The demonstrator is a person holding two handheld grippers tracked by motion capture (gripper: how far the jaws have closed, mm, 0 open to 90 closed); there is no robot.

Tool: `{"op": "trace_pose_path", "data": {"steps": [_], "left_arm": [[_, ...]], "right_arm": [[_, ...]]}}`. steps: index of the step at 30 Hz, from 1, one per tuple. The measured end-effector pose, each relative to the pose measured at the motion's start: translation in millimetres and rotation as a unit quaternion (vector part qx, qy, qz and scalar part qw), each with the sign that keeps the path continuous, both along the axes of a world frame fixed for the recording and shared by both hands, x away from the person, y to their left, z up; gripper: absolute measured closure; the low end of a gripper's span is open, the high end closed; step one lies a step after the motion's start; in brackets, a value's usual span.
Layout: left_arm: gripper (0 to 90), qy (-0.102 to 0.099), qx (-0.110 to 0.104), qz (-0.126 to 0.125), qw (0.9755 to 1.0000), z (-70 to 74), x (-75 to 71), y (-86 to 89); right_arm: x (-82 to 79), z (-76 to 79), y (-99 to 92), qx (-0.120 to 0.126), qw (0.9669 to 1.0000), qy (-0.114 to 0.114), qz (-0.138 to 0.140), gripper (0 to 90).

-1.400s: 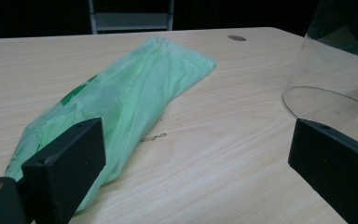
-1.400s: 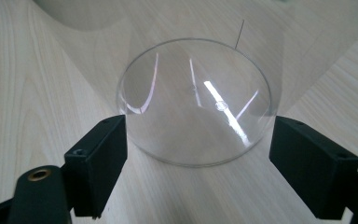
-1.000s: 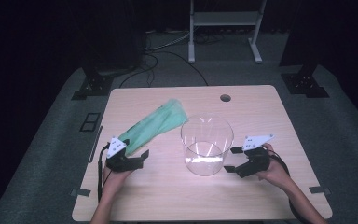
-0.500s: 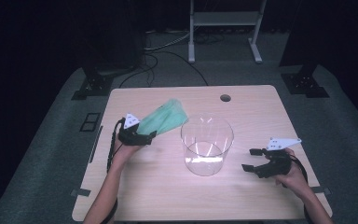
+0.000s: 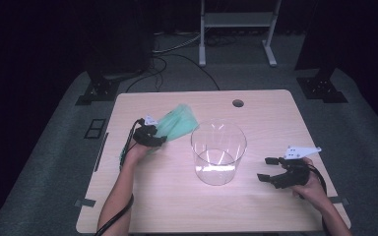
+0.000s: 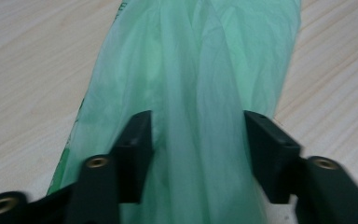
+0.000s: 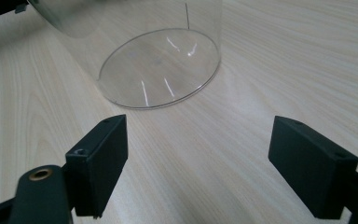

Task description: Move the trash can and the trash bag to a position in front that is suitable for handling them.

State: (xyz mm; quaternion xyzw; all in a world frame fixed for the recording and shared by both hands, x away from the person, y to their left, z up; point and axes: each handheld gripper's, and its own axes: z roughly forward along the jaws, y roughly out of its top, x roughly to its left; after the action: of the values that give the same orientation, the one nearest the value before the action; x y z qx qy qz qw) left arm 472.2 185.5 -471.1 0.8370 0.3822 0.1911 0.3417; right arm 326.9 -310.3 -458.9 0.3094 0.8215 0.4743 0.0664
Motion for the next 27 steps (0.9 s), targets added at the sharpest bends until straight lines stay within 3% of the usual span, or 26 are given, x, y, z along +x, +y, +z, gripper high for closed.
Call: {"op": "trace_pose_path", "data": {"steps": [3, 5, 10, 13, 20, 23, 25, 27], "left_arm": [[61.2, 0.024, -0.010, -0.012, 0.9996, 2.4, -1.8, 3.0], [67.7, 0.028, -0.013, -0.017, 0.9994, 2.8, -4.3, 5.1], [69.3, 0.045, -0.037, -0.035, 0.9977, 2.6, -17.3, 12.6], [69.3, 0.049, -0.038, -0.044, 0.9971, 2.8, -28.5, 15.2], [62.9, 0.059, -0.033, -0.071, 0.9952, 4.4, -50.5, 17.5], [52.7, 0.047, -0.041, -0.083, 0.9946, 9.6, -55.8, 18.9], [39.9, 0.033, -0.029, -0.087, 0.9953, 14.9, -58.0, 19.8], [35.7, 0.023, -0.017, -0.092, 0.9954, 19.3, -58.5, 22.4]], "right_arm": [[-0.8, -0.3, -0.3, 0.000, 1.0000, 0.000, 0.000, 19.1], [-1.9, -0.2, 0.0, 0.000, 1.0000, 0.002, 0.000, 19.1], [-4.4, -0.3, 2.1, -0.002, 1.0000, 0.002, 0.004, 19.2], [-4.9, -1.2, 3.6, -0.004, 1.0000, 0.004, 0.007, 19.1], [-5.5, -1.8, 7.0, -0.006, 0.9999, 0.006, 0.012, 19.2], [-5.6, -1.7, 6.7, -0.005, 0.9999, 0.006, 0.011, 19.2], [-5.7, -1.9, 5.9, -0.005, 0.9999, 0.008, 0.009, 19.1], [-5.7, -2.5, 5.5, -0.004, 0.9999, 0.010, 0.008, 19.2]]}}
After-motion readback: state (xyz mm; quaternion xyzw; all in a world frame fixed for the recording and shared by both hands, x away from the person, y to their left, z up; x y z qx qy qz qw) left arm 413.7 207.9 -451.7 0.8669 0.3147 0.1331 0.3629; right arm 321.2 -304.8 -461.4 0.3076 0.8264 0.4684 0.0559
